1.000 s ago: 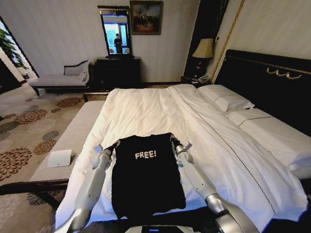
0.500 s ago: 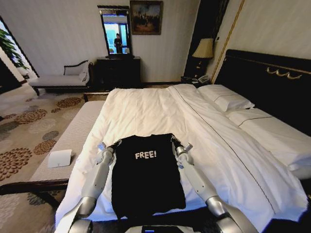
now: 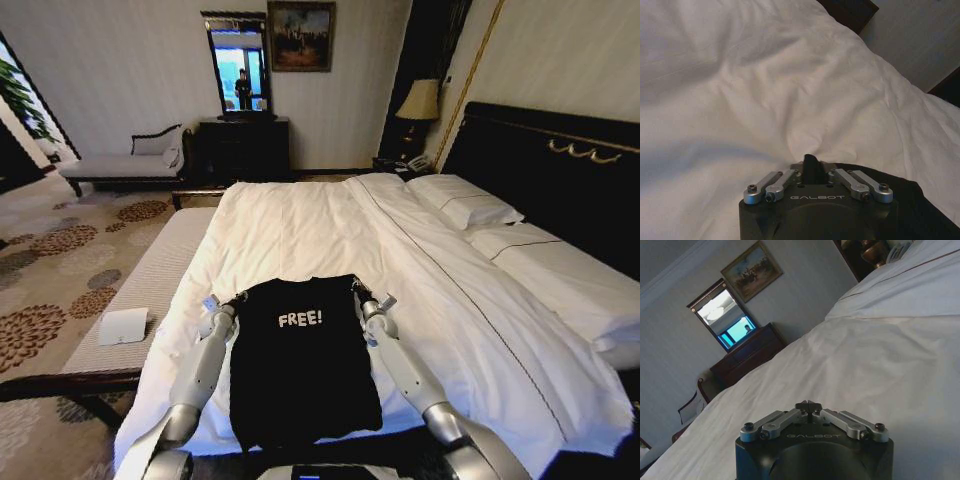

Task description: Fold the clothes on the bed.

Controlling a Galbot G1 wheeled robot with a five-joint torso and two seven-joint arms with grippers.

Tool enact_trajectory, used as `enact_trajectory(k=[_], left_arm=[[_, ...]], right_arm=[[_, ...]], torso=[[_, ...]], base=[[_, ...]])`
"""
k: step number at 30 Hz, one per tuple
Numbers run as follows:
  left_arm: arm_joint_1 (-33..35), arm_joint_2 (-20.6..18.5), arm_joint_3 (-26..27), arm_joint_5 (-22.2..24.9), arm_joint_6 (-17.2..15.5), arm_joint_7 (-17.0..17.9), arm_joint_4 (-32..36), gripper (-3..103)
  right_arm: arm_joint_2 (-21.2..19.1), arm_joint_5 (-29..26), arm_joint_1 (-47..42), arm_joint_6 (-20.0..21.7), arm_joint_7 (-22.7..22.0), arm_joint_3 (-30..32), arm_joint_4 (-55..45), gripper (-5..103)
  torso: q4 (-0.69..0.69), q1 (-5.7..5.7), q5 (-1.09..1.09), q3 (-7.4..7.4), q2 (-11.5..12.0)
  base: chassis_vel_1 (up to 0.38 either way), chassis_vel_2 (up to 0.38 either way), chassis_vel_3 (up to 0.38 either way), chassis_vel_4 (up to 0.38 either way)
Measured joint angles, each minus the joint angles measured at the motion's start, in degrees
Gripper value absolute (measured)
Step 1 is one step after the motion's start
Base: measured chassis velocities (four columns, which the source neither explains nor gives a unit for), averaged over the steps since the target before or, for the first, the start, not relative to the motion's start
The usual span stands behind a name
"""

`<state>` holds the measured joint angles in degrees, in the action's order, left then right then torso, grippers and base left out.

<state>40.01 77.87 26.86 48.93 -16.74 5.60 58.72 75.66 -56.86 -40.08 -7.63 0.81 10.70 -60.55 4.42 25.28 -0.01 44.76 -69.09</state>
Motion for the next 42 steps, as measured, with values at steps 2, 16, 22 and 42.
enact_trajectory(k=[2, 16, 22, 42], left_arm=[[0.00, -0.01, 0.00, -0.05, 0.03, -0.02, 0.00, 11], [3.63, -3.37, 0.48, 3.54, -0.26, 0.79, 11.31, 2], [3.93, -7.69, -0.09, 9.61, -1.68, 2.03, 22.86, 2], [-9.40, -11.85, -6.31, 14.72, -2.59, 4.73, 20.32, 2]], right_arm=[[-0.03, -0.04, 0.09, 0.01, 0.00, 0.00, 0.10, 0], [-3.18, -2.07, -3.29, 0.31, -2.93, -0.07, -10.74, 0], [-9.29, -6.42, -2.16, 1.38, -3.27, -1.46, -18.63, 0], [-14.67, -14.86, 12.59, 1.94, -3.57, -11.25, -13.54, 0]], torso=[[0.00, 0.00, 0.00, 0.00, 0.00], [0.00, 0.00, 0.02, 0.00, 0.00], [0.00, -0.01, 0.00, -0.01, 0.00], [-0.01, 0.02, 0.01, 0.01, 0.00]], base=[[0.000, 0.000, 0.000, 0.000], [0.000, 0.000, 0.000, 0.000], [0.000, 0.000, 0.000, 0.000], [0.000, 0.000, 0.000, 0.000]])
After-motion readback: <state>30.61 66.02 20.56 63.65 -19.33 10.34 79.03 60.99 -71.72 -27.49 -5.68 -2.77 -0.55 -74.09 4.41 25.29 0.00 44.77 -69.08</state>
